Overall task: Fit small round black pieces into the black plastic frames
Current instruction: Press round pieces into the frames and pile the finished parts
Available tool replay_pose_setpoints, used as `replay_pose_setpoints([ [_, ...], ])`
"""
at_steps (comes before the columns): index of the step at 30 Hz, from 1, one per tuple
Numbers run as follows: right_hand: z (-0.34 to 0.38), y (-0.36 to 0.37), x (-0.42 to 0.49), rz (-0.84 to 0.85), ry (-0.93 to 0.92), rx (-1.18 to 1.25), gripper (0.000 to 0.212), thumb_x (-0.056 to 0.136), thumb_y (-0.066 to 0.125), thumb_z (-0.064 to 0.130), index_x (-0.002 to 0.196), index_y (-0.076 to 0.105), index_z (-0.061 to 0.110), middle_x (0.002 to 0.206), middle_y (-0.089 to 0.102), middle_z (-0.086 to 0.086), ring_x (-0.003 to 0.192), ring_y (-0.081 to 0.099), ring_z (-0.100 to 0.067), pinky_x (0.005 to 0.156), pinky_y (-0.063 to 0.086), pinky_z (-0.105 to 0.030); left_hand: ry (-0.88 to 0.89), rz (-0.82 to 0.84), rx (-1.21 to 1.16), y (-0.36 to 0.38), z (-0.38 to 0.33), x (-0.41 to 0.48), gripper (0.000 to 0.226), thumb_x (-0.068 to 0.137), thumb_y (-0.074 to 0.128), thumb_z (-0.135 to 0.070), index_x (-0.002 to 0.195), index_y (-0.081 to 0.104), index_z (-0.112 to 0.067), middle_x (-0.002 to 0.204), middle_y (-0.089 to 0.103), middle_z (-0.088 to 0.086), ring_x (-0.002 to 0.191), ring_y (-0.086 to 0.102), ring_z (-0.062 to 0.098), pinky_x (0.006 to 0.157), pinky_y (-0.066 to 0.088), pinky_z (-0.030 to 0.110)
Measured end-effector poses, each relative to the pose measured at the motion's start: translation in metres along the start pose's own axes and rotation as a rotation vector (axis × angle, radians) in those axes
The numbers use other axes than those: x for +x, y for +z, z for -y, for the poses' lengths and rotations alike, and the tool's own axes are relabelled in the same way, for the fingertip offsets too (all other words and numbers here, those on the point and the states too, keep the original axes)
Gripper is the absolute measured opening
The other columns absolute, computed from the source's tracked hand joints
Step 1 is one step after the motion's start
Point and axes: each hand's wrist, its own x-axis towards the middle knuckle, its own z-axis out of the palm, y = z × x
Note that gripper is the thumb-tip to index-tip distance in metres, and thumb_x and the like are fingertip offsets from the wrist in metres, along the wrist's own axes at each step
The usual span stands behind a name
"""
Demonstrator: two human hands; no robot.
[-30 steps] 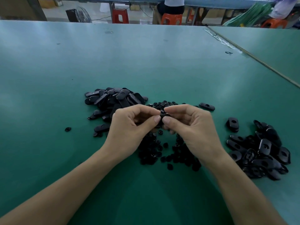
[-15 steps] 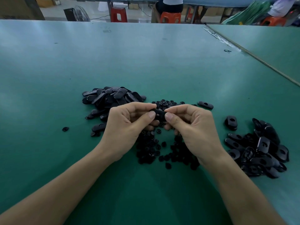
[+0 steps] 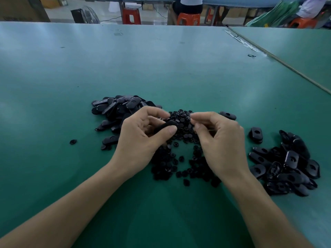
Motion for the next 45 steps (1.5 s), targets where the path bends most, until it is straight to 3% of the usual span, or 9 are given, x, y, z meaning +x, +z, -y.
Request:
replay_pose_setpoints([
  [3,-0.003,-0.004,-0.001,0.051,-0.029,-0.326,0.016,0.090,0.072,0.020,0.105,0.077,0.023,0.094,0.068,0.009,0.095,0.062,-0.011,0.091,0.052,-0.029,0.003,0.000,-0.009,-0.001,0.003,0.002,0.030,0.089,0.074,-0.012,0.114,0.070,-0.029,0.084,0.070,-0.011,0.073,0.065,0.006,0.068,0.057,0.028],
  [7,-0.002,-0.001,-0.003,0.210,-0.028,-0.487,0.019,0.089,0.070,0.040,0.104,0.075,0.030,0.094,0.061,0.007,0.101,0.051,-0.014,0.092,0.042,-0.028,0.045,0.002,-0.026,0.000,0.002,0.002,0.018,0.089,0.072,-0.012,0.102,0.074,-0.023,0.083,0.073,-0.011,0.074,0.064,0.001,0.070,0.052,0.017],
  [11,0.000,0.002,-0.002,0.231,-0.008,-0.512,0.013,0.093,0.067,0.037,0.102,0.073,0.031,0.089,0.052,0.010,0.098,0.045,-0.011,0.082,0.034,-0.024,0.070,-0.031,-0.054,-0.001,0.002,0.003,0.014,0.085,0.076,-0.010,0.094,0.071,-0.020,0.085,0.074,-0.007,0.077,0.067,0.004,0.074,0.052,0.016],
  [19,0.004,0.007,-0.001,0.233,-0.010,-0.523,0.011,0.094,0.061,0.030,0.094,0.070,0.024,0.086,0.049,0.007,0.093,0.046,-0.013,0.089,0.040,-0.028,0.051,-0.033,-0.085,0.000,0.001,0.003,0.024,0.085,0.077,-0.011,0.102,0.076,-0.028,0.086,0.075,-0.006,0.075,0.065,0.004,0.070,0.050,0.014],
  [25,0.004,0.007,0.000,0.208,-0.009,-0.483,0.011,0.095,0.057,0.027,0.090,0.065,0.021,0.086,0.055,0.005,0.089,0.050,-0.015,0.079,0.042,-0.029,0.050,-0.043,-0.124,0.000,0.002,0.003,0.014,0.085,0.075,-0.005,0.093,0.072,-0.016,0.077,0.074,-0.001,0.067,0.069,0.011,0.067,0.054,0.018],
  [31,0.004,0.007,-0.002,0.090,-0.018,-0.226,0.016,0.100,0.051,0.018,0.085,0.051,0.021,0.075,0.062,0.007,0.065,0.054,-0.012,0.055,0.040,-0.026,0.010,-0.075,-0.142,0.000,0.001,0.003,0.020,0.088,0.073,-0.004,0.104,0.071,-0.016,0.077,0.075,-0.002,0.067,0.069,0.007,0.065,0.054,0.017],
  [37,0.004,0.003,-0.003,0.023,0.038,-0.037,0.019,0.085,0.075,0.013,0.087,0.066,0.029,0.072,0.067,0.014,0.071,0.065,-0.002,0.066,0.047,-0.008,-0.036,-0.107,-0.201,0.001,0.001,0.002,0.015,0.086,0.073,0.001,0.095,0.073,-0.011,0.081,0.076,0.007,0.072,0.075,0.020,0.066,0.058,0.021],
  [39,0.005,0.001,-0.003,0.028,0.054,0.038,0.023,0.086,0.077,0.012,0.099,0.073,0.031,0.078,0.071,0.016,0.074,0.068,0.001,0.073,0.052,-0.011,-0.040,-0.112,-0.205,0.001,0.001,0.002,0.016,0.086,0.073,0.004,0.094,0.072,-0.009,0.081,0.076,0.007,0.074,0.076,0.022,0.067,0.058,0.022],
  [45,0.009,0.000,-0.004,0.034,0.012,0.085,0.021,0.086,0.077,0.012,0.087,0.075,0.033,0.083,0.073,0.015,0.079,0.069,-0.001,0.074,0.052,-0.012,-0.044,-0.089,-0.159,0.001,0.002,0.002,0.023,0.086,0.072,0.007,0.095,0.074,-0.014,0.085,0.077,0.005,0.080,0.077,0.022,0.070,0.060,0.024],
])
